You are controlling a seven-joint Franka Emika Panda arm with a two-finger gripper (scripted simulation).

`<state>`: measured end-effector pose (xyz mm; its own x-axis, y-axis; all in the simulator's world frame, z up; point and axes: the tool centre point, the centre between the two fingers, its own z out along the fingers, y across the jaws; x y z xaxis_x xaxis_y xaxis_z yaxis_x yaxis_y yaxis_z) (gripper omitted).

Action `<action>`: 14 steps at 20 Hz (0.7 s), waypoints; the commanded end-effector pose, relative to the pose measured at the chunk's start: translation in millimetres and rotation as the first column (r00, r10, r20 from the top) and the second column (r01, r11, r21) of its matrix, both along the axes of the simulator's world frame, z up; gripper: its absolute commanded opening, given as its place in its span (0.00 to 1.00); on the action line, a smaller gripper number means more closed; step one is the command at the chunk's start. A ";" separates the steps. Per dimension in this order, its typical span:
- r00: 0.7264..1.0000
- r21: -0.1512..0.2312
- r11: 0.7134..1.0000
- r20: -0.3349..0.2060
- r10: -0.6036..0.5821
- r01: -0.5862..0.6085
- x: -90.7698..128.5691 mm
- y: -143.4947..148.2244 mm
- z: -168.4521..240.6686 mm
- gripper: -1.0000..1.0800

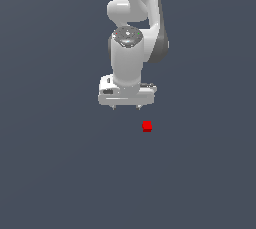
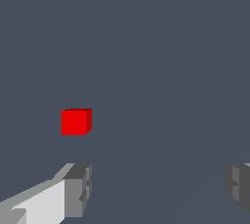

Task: Pick up the red cube and move it to a goal position.

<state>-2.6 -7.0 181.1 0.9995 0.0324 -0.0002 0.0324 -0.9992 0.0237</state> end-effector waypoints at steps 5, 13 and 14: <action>1.000 0.001 1.000 0.000 0.000 0.000 -0.2 3.3 -5.1 0.96; 1.000 0.008 1.000 0.000 -0.004 0.004 -1.1 29.0 -46.8 0.96; 1.000 0.009 1.000 0.000 -0.004 0.004 -1.2 33.9 -54.6 0.96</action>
